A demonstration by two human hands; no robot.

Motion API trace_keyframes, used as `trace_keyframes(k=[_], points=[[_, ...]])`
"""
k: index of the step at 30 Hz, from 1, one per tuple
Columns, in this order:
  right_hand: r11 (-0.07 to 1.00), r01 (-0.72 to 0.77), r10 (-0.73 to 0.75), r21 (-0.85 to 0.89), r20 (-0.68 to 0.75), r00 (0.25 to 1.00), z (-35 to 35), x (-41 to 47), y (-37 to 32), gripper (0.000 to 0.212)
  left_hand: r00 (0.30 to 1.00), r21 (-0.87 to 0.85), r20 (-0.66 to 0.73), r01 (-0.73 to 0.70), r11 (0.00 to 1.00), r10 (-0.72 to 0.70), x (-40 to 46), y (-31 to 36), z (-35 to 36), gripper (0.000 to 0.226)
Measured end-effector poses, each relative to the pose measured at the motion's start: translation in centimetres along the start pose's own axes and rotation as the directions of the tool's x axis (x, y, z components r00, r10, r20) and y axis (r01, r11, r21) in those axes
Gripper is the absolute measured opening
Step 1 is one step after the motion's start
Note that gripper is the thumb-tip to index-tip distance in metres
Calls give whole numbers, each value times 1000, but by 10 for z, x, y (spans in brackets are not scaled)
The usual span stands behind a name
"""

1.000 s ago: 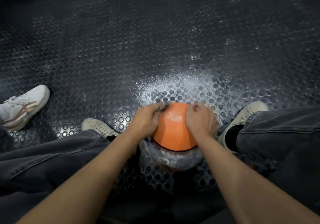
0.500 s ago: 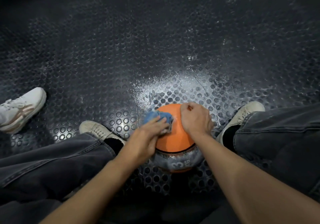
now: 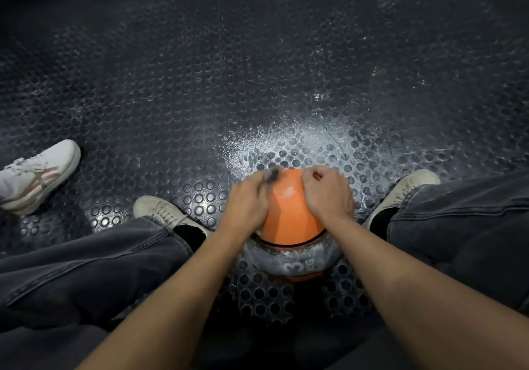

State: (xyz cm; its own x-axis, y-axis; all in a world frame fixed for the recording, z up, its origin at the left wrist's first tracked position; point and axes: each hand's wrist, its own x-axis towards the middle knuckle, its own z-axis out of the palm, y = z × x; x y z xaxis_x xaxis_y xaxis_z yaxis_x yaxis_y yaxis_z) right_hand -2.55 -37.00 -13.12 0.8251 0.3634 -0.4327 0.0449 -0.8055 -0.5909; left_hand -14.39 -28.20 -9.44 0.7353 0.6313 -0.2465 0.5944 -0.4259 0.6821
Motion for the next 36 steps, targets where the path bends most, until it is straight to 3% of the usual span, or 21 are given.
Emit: trace_keyframes(k=[2,7,8,11,12,14,17,19,21,22,23,25,27,29,31,32,34,36], points=[[999,-25,25,-22,-16,1000,3,-2,-2,21,1000,13,1,-7,1000,7,-5,0,-4,32],[1000,4,-4,-3,11,1000,-5,5,3,24,956,28,77,-288,957,285,-53,-15,6,43],[1000,20,-20,2,16,1000,-5,4,4,27,967,18,74,-248,969,246,-40,-15,5,42],[999,7,-5,39,-43,999,4,0,1,25,996,-88,-58,66,994,-71,-7,-13,0,33],[999,-22,24,27,-58,998,6,-1,-2,23,994,-84,-77,75,994,-81,-10,-11,2,33],[999,-51,51,-2,-68,996,7,-2,-5,23,996,-18,-63,-68,997,67,-33,-7,9,36],[1000,30,-31,-3,-28,999,3,2,-2,33,980,26,20,-201,979,200,-46,-7,13,39],[997,69,-69,-28,-11,998,4,2,-3,34,996,11,40,-81,997,81,-8,-3,7,34],[995,78,-80,-66,-26,996,8,-3,-7,32,988,34,60,143,989,-145,20,7,0,29],[994,78,-81,-76,-42,996,8,-5,-9,32,987,56,60,147,987,-151,19,10,1,29],[994,71,-75,-83,-47,996,8,-5,-10,32,995,36,34,96,995,-98,8,11,4,30],[996,35,-37,-82,-31,999,1,-2,-10,33,991,39,1,-136,990,136,-30,8,13,37],[996,57,-58,-65,-12,998,-7,-1,-6,34,951,61,93,-300,952,293,-47,-9,16,42],[993,104,-105,-55,-12,994,-8,-3,-5,37,975,36,113,-198,980,192,-22,-17,14,40],[993,103,-105,-58,-36,994,-4,-8,-8,36,999,-34,17,36,999,-35,6,-13,14,31],[994,93,-97,-63,-57,994,-1,-11,-11,36,998,-36,-27,64,997,-65,9,-10,15,28],[994,82,-88,-68,-88,992,1,-10,-11,35,996,-10,-20,-93,996,92,-7,-3,19,28],[997,60,-64,-53,-74,995,-2,-6,-8,37,941,78,118,-328,941,318,-37,-8,18,38]])
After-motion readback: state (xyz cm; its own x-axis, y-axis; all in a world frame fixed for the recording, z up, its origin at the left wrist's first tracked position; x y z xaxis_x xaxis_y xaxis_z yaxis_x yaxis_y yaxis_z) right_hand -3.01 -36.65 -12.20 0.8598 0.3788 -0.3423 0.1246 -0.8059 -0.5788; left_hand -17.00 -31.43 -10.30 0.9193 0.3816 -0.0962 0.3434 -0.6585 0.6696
